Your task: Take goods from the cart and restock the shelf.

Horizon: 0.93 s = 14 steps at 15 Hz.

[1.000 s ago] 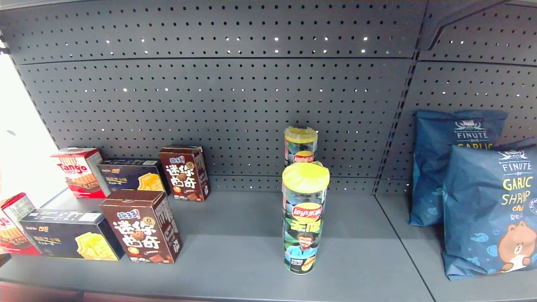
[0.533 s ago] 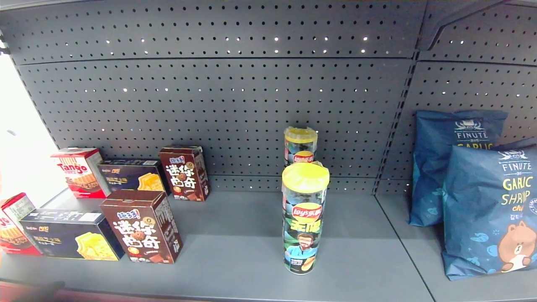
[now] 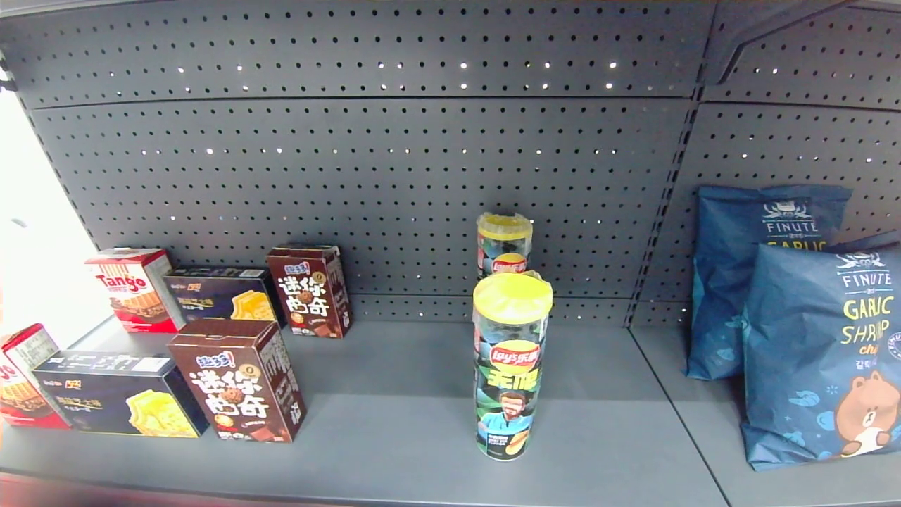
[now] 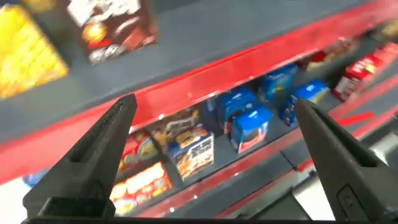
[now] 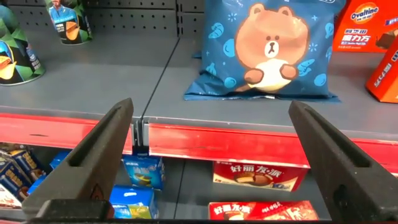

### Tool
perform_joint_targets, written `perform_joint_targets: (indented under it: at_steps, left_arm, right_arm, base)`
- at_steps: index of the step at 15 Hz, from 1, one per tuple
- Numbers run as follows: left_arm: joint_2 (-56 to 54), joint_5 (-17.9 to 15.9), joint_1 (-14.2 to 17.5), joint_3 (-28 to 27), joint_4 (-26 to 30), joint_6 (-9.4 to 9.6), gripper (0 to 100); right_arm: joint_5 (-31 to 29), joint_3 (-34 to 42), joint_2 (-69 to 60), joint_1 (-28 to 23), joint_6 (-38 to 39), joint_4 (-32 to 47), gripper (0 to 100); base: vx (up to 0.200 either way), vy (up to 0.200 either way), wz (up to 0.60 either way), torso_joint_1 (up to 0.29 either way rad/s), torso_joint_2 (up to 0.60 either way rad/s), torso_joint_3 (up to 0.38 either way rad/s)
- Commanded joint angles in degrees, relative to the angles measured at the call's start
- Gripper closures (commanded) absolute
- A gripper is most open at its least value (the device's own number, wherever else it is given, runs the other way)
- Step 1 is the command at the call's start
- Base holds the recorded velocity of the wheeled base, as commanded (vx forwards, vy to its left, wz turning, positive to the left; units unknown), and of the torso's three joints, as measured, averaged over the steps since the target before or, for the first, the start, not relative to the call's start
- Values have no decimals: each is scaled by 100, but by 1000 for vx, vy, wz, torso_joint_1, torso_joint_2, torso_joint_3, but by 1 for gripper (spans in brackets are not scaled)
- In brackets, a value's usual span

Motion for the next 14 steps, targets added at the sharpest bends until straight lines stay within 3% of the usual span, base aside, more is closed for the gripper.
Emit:
perform_joint_targets:
  at_steps: [1, 3, 5, 6, 7, 9, 10, 11, 13, 14]
  left_arm:
    - [415, -676, 1919, 68, -25, 59, 0]
    - [-253, -1344, 2754, 68, -16, 393, 0]
    - [-868, -1317, 2719, 59, 1, 551, 0]
    - [-1351, -1265, 2350, 59, 10, 569, 0]
    - [-1527, -1036, 2112, 59, 10, 569, 0]
    - [-1624, -289, 1998, 147, 63, 586, 0]
    - [-1721, -104, 2060, 156, 89, 296, 0]
    - [-1747, -61, 2068, 156, 89, 165, 0]
    - [-1747, 370, 2060, 156, 80, 173, 0]
    - [-1747, 405, 2068, 156, 80, 235, 0]
  right_arm:
    - [1, 0, 0, 1, 1, -4, 0]
    - [1, 0, 0, 1, 1, -4, 0]
    - [1, 0, 0, 1, 1, -4, 0]
    - [1, 0, 0, 1, 1, -4, 0]
    - [1, 0, 0, 1, 1, -4, 0]
    - [1, 0, 0, 1, 1, -4, 0]
    - [1, 0, 0, 1, -8, -4, 0]
    - [1, 0, 0, 1, 1, -4, 0]
    - [1, 0, 0, 1, 1, -4, 0]
    - [1, 0, 0, 1, 1, -4, 0]
  base:
    - [0, 0, 0, 0, 0, 0]
    - [0, 0, 0, 0, 0, 0]
    - [0, 0, 0, 0, 0, 0]
    - [0, 0, 0, 0, 0, 0]
    - [0, 0, 0, 0, 0, 0]
    - [0, 0, 0, 0, 0, 0]
    - [0, 0, 0, 0, 0, 0]
    - [0, 0, 0, 0, 0, 0]
    - [0, 0, 0, 0, 0, 0]
    - [0, 0, 0, 0, 0, 0]
